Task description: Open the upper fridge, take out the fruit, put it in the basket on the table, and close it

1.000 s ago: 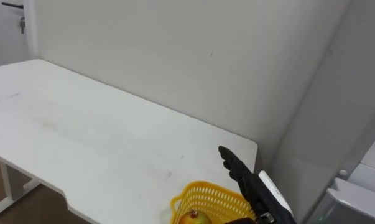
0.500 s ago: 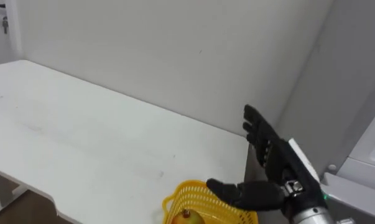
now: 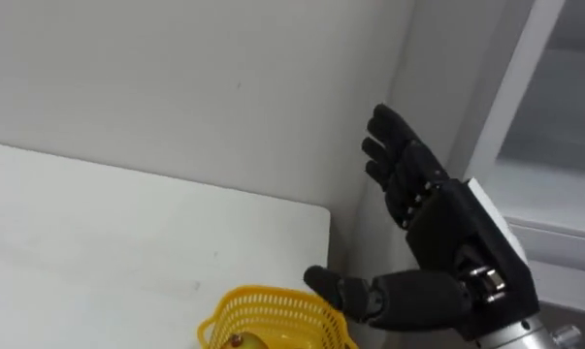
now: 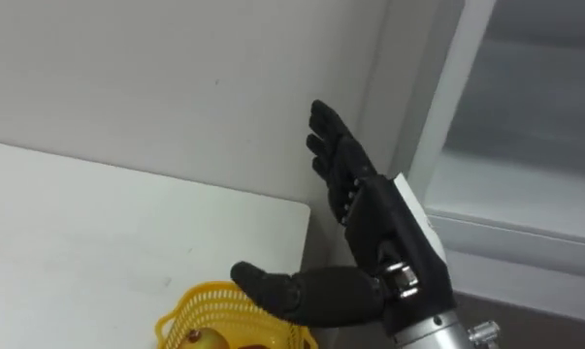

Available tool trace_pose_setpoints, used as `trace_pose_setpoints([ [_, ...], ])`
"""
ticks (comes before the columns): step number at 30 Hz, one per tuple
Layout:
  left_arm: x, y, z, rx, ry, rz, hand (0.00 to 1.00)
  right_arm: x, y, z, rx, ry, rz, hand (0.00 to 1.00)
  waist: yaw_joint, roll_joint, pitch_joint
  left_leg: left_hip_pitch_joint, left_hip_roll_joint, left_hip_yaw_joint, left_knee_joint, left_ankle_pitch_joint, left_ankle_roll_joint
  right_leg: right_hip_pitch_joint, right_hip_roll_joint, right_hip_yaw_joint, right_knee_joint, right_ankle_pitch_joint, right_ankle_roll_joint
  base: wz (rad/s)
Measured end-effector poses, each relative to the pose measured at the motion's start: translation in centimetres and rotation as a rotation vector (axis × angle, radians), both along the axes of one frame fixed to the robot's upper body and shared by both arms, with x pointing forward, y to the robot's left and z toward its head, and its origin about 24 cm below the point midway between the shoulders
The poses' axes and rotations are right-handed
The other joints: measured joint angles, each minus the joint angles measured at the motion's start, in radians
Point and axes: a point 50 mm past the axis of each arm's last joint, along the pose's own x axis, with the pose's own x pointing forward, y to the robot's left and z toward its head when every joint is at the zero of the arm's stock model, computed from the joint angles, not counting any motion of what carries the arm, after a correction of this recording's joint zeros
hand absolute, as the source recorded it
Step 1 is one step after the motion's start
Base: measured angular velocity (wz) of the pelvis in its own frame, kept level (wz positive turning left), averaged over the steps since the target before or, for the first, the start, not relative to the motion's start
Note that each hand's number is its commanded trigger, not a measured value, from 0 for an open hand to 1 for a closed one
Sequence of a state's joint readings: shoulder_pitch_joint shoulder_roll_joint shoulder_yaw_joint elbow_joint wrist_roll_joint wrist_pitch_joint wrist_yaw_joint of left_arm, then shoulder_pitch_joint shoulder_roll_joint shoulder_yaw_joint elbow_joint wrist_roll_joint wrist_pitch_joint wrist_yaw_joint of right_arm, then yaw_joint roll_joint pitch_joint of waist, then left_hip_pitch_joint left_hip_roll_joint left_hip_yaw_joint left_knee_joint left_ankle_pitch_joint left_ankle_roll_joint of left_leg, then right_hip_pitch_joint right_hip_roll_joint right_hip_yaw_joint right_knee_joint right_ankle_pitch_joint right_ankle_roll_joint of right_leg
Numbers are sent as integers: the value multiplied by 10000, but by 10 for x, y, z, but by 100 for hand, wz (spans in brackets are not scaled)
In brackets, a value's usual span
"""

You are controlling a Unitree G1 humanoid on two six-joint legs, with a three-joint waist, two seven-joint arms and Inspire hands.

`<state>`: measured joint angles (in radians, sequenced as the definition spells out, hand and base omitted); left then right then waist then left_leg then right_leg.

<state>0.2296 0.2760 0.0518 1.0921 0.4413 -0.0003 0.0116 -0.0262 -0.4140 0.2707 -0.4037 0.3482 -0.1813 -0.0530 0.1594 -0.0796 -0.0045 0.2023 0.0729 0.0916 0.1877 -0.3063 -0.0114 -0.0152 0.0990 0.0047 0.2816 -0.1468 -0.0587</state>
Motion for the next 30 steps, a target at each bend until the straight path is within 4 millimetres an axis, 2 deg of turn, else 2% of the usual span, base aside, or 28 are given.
trace_pose_setpoints([
  [2,0,-1,-2,-63,107,51,0,-7,0,-11,-129,448,139,0,-67,18,2,25,-1,184,2,-1,0,-59,70,242,52,33,17,-32],
  [3,-2,-2,-2,-96,203,104,0,-10,0,-17,-271,713,176,0,-223,23,2,26,-17,240,6,-3,1,-111,68,283,110,38,25,-27],
  [8,-7,-3,-5,-96,487,439,0,-15,4,-18,-1085,309,52,0,-624,156,6,70,30,824,-28,-17,-12,-275,265,834,73,280,27,-34],
  [9,-9,-3,-5,-97,555,471,0,-16,3,-19,-1340,240,-116,0,-800,203,29,96,32,959,-26,-20,-15,-302,295,937,90,313,29,-35],
  [13,-8,-4,-6,-252,504,644,0,-27,-5,-26,-1908,102,-695,0,-1276,414,21,112,24,1376,-60,-33,-2,-447,422,1344,91,449,68,-32],
  [16,-5,-5,-6,-364,414,623,0,-34,-7,-33,-1760,270,-926,0,-1380,520,11,220,15,1605,-108,-40,1,-452,487,1541,111,491,81,-26],
  [20,0,-11,-7,-531,245,581,0,-41,-12,-42,-1839,699,-1170,0,-1550,560,14,322,0,1697,-161,-45,10,-417,503,1602,104,510,96,-9],
  [23,-5,-16,-9,-679,344,739,0,-45,-19,-56,-1739,1427,-1718,0,-1662,603,9,367,5,1796,-192,-46,10,-436,597,1826,106,538,107,-15],
  [25,-9,-18,-11,-703,446,855,0,-46,-27,-69,-1734,2247,-2383,0,-1813,644,18,351,-7,1798,-215,-46,11,-491,614,1862,111,567,100,-12],
  [30,-13,-18,-11,-713,553,909,0,-51,-47,-79,-934,3047,-3878,0,-1986,843,38,287,-69,1810,-200,-52,25,-748,723,2108,287,563,96,-18],
])
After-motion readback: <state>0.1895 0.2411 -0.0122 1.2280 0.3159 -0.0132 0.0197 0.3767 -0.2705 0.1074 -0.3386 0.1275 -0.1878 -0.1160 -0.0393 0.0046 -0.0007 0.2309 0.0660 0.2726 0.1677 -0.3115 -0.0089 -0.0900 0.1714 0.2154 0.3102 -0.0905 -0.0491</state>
